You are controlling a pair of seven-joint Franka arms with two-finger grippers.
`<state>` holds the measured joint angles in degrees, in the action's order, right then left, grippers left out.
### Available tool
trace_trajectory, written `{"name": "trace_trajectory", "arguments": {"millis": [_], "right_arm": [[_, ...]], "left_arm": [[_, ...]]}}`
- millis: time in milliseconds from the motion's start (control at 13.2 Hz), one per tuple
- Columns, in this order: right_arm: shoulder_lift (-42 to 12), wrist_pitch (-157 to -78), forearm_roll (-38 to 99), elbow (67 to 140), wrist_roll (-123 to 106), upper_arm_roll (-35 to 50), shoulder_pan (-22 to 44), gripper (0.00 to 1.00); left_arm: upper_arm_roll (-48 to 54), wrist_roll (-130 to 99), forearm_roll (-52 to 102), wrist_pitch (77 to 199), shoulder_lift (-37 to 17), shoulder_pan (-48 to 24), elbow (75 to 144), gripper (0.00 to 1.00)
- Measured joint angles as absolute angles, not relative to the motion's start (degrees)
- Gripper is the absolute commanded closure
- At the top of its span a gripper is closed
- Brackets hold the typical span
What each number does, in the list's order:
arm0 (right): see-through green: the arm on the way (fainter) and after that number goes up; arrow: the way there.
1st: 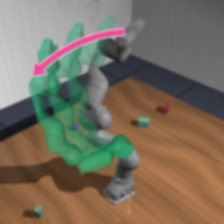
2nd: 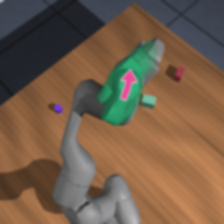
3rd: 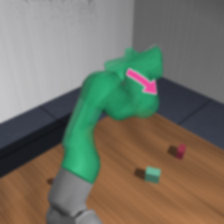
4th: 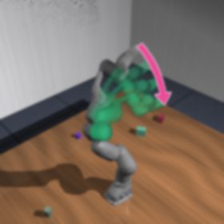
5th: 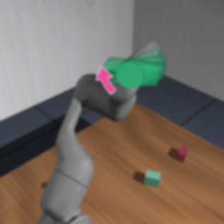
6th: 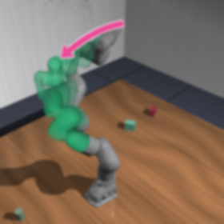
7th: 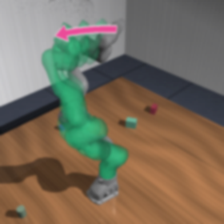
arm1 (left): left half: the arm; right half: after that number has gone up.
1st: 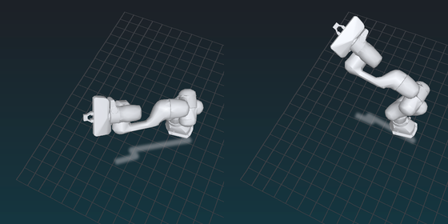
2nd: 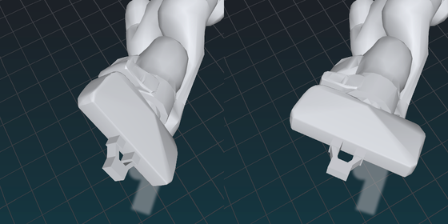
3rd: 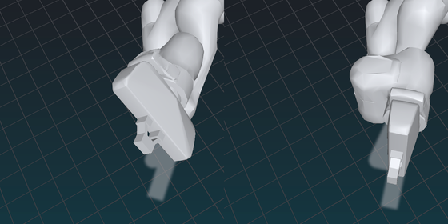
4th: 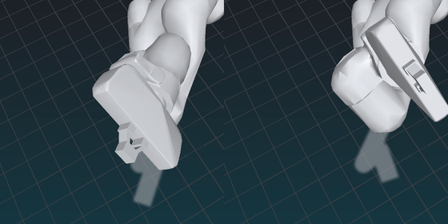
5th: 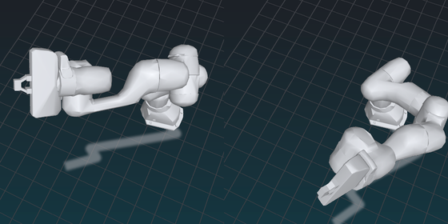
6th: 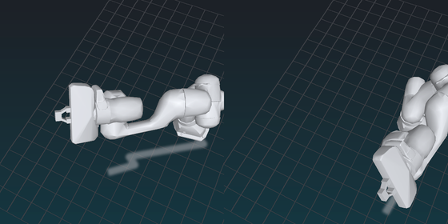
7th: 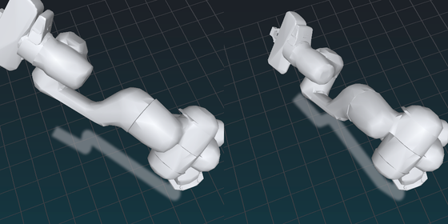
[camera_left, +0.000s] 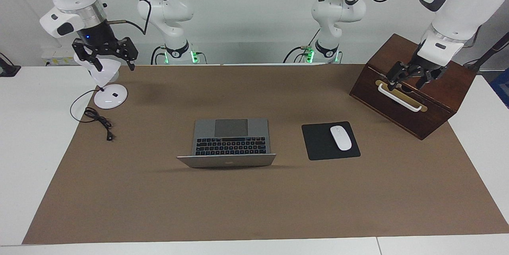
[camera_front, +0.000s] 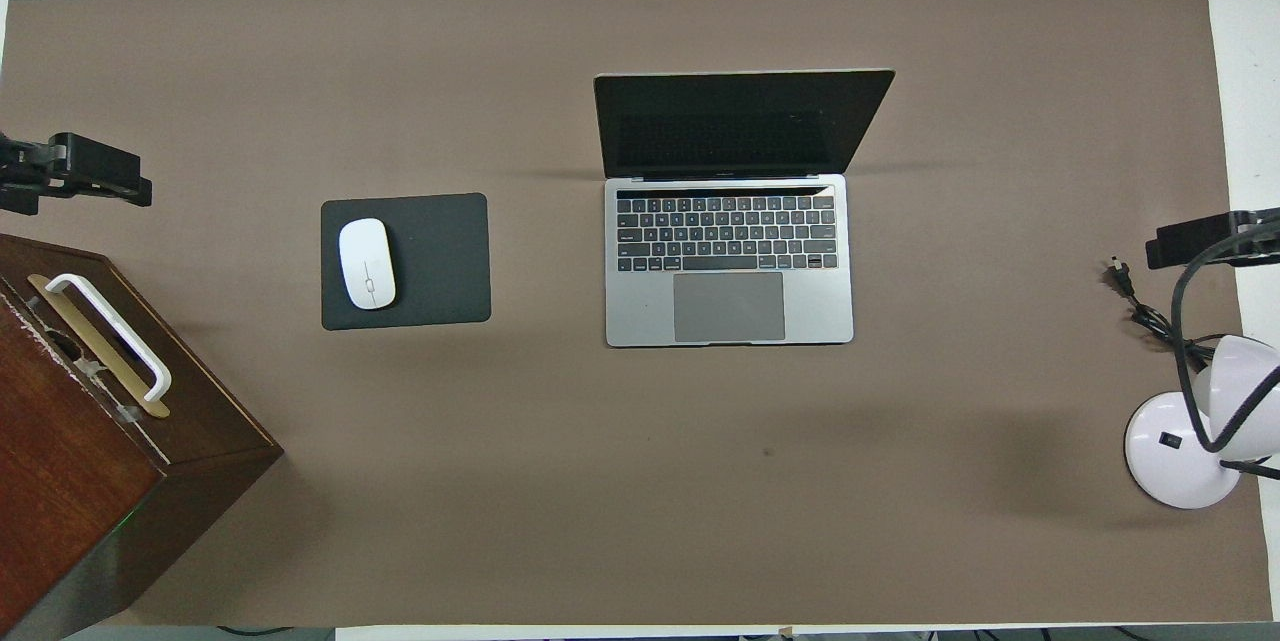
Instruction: Close laptop with both arms
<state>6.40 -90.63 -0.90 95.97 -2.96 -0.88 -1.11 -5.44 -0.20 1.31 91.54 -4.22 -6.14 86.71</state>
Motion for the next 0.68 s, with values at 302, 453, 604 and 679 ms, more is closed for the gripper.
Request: {"name": "trace_trajectory", "arguments": {"millis": [302,453,604,679], "right_arm": [[6.4,-90.48,-0.9,96.06,-2.96,-0.88,-1.11,0.0],[6.4,-90.48,-0.9,96.06,-2.96,-0.88,-1.11,0.0],[6.4,-90.49,-0.9,96.06,-2.96,-0.88,-1.11,0.0],[6.4,-90.54,-0.9,96.07,-2.96,-0.88,-1.11,0.0]], "left_arm": [[-5.44,-0.2,1.31,91.55,-4.13,-6.14,86.71,0.0],[-5.41,-0.2,1.31,91.55,-3.89,-6.14,86.71,0.0],[-5.37,-0.21,1.31,91.55,-3.66,-6.15,86.71,0.0],[-5.42,-0.24,1.31,91.55,-3.59,-6.14,86.71,0.0]]}}
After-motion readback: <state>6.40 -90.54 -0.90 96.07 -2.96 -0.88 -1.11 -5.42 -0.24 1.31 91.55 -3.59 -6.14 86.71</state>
